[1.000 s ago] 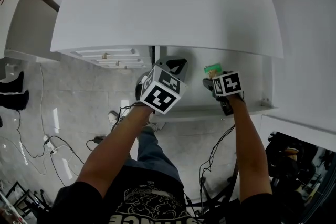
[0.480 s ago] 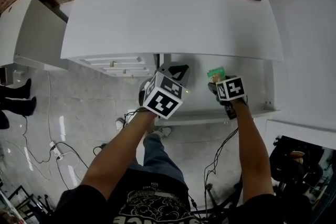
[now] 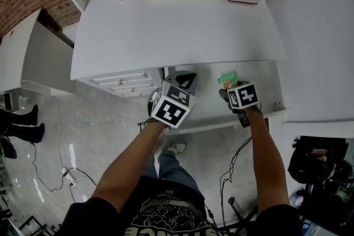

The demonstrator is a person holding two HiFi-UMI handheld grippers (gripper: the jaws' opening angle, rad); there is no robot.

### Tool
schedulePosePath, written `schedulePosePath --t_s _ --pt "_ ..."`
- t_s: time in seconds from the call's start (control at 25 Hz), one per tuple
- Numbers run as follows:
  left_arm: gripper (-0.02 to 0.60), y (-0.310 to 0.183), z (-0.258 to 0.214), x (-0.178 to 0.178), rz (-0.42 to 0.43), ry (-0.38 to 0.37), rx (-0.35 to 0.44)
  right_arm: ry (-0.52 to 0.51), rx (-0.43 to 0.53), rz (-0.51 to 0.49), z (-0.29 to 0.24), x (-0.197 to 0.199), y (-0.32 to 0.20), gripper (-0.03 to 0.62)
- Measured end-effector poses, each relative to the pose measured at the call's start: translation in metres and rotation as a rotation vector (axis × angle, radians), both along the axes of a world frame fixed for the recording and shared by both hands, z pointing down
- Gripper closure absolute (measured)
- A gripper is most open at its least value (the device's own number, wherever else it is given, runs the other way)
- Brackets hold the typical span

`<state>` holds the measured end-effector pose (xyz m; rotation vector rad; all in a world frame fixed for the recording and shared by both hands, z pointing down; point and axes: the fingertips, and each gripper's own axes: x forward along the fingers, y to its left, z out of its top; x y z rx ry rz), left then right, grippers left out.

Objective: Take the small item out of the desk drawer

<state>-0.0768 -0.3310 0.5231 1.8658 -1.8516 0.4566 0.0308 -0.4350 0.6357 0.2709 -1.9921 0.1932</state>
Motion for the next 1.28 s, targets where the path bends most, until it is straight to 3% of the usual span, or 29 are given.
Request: schedulePosePath --t_s 0.6,1.28 --pt "0.572 0.002 -0.064 0.011 0.086 -0.033 0.074 -0.157 0.074 0.171 -0.091 0.018 0.021 0.246" --pt "0.572 0.030 -0.128 0.018 0.260 -0.064 0.166 -0.411 0.227 0.403 -0.212 0.031 0.078 0.246"
